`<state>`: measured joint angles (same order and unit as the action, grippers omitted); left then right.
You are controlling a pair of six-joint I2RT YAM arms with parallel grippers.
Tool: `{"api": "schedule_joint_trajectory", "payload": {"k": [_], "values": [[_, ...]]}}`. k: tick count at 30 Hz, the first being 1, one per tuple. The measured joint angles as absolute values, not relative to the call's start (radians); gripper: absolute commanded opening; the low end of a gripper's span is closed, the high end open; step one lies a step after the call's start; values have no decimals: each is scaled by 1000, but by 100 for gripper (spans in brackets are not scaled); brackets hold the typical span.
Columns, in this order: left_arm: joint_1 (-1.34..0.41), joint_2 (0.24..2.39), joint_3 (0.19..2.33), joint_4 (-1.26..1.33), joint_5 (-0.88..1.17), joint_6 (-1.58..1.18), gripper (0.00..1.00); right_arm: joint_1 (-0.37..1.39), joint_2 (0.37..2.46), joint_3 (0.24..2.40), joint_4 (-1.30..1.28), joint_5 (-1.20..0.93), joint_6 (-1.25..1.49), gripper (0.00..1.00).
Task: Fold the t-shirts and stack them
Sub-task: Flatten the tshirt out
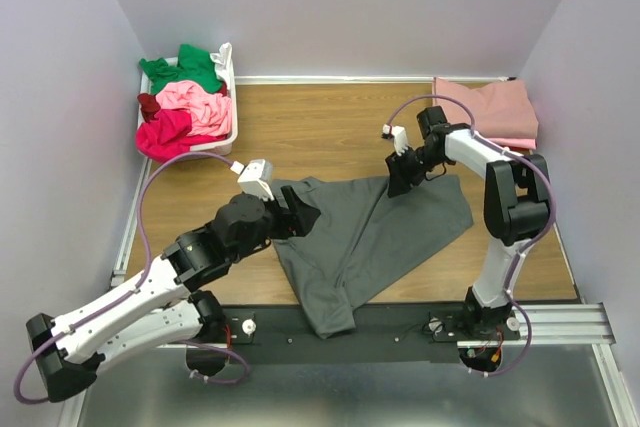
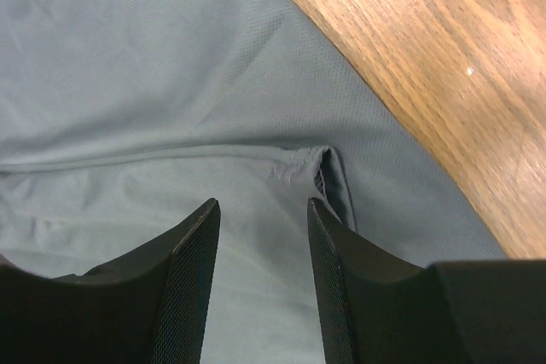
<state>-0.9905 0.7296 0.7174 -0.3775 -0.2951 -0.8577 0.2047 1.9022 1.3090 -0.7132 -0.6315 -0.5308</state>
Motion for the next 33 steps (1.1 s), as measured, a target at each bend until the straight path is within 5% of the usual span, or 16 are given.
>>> {"api": "schedule_joint_trajectory", "payload": {"k": [17,20,25,33], "values": [[-801,764,632,-260,-107,-710,83,215,1926,1333,-698,-536,-525,52],[-786,762,616,-253,-94,-705,83,215,1931,1333,-698,-555,-525,42],[-773,754,596,-243,-80,-703,83,215,1936,1332,-698,-582,-521,1],[-751,751,582,-225,-57,-696,82,215,1844,1274,-741,-488,-574,0]]}}
